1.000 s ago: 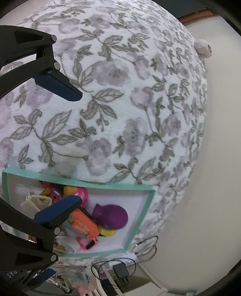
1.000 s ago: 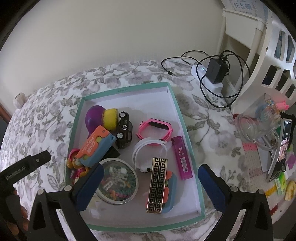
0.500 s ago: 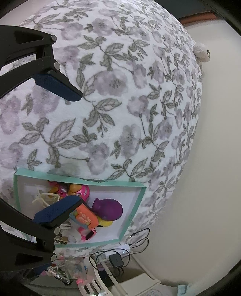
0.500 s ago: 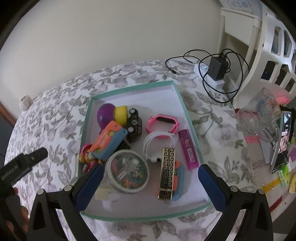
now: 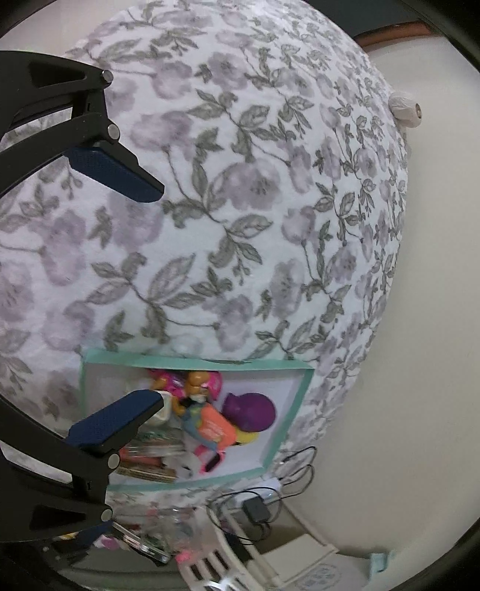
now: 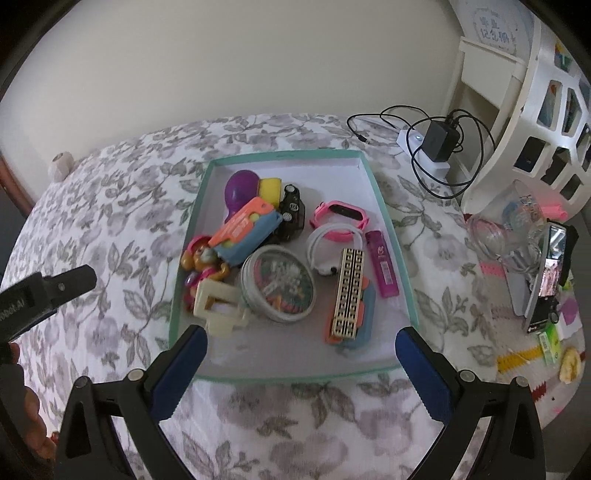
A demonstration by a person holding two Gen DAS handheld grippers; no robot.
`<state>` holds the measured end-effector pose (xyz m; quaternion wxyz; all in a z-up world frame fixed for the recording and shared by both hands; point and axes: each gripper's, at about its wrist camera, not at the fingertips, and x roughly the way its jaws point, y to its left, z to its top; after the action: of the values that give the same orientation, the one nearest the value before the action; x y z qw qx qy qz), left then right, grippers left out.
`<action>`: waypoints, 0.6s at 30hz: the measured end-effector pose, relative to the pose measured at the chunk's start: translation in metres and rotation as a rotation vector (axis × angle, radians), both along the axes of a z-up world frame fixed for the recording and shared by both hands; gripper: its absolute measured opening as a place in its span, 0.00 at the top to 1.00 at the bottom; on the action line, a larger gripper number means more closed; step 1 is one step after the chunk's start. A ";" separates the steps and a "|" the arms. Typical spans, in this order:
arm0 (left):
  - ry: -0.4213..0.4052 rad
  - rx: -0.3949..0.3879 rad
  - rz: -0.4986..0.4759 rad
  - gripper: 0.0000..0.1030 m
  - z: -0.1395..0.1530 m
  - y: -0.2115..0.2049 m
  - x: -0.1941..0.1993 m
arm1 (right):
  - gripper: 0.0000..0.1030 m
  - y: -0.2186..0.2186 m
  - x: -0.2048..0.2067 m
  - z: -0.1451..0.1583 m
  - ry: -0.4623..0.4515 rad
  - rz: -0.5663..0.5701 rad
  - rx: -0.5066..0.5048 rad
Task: Organize rigid objects
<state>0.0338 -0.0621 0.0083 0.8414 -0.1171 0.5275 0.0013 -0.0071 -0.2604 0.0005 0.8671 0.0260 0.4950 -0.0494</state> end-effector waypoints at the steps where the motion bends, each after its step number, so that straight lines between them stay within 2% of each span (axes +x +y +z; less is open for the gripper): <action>1: 0.001 0.010 -0.011 0.01 0.000 -0.001 -0.005 | 0.00 0.001 -0.003 0.000 0.001 0.002 -0.003; 9: -0.006 0.061 -0.064 0.02 0.006 -0.003 -0.037 | 0.00 0.008 -0.025 0.001 0.000 -0.002 -0.013; 18: 0.044 0.083 -0.100 0.02 -0.001 0.000 -0.065 | 0.00 0.009 -0.048 -0.002 0.006 -0.024 0.024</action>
<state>-0.0308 -0.0621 0.0075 0.8326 -0.0558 0.5508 -0.0163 -0.0554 -0.2513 -0.0012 0.8645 0.0423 0.4980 -0.0540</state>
